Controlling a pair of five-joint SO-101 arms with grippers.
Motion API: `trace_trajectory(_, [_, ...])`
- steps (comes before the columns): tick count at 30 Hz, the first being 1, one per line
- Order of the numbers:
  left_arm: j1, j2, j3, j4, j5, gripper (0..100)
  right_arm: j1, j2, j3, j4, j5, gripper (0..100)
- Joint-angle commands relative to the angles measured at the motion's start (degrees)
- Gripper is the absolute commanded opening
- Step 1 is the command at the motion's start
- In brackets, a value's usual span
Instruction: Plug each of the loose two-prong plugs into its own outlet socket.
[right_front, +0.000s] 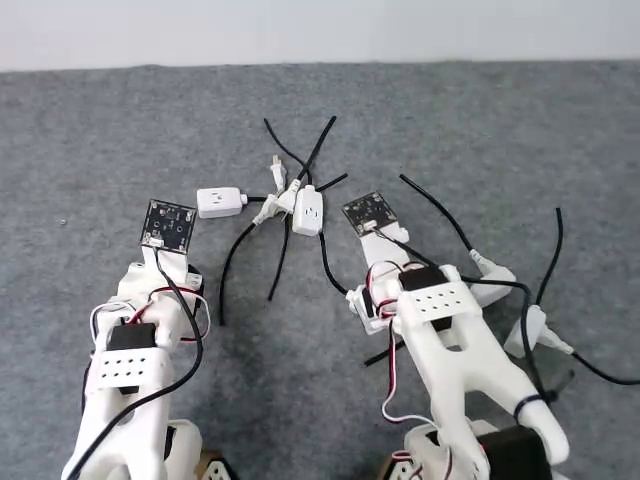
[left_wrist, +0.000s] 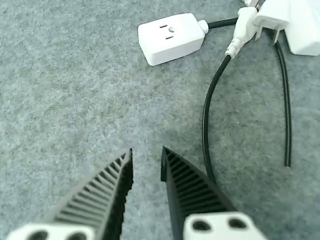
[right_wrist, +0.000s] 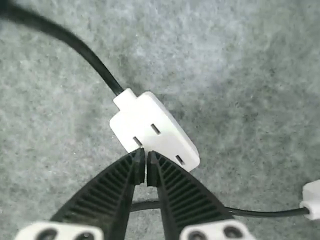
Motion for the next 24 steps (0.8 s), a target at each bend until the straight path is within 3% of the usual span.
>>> trace_trajectory(1, [0.35, -1.14, -0.57, -1.32, 0.00, 9, -0.92, -0.40, -5.45, 1.89, 5.71, 2.0])
trace_trajectory(5, [0.35, -1.14, -0.57, -1.32, 0.00, 9, -2.42, -0.40, -10.20, 9.01, 10.29, 14.1])
trace_trajectory(9, [0.35, -1.14, -0.57, -1.32, 0.00, 9, -2.33, 0.13, -13.19, 13.58, 20.40, 25.2])
trace_trajectory(15, [0.35, -1.14, -0.57, -1.32, 0.00, 9, -2.59, 0.31, -11.60, 14.55, 30.07, 26.3])
trace_trajectory(24, [0.26, -1.14, -0.57, -1.32, 0.00, 9, -6.64, 0.40, -4.04, 8.48, 33.23, 26.4])
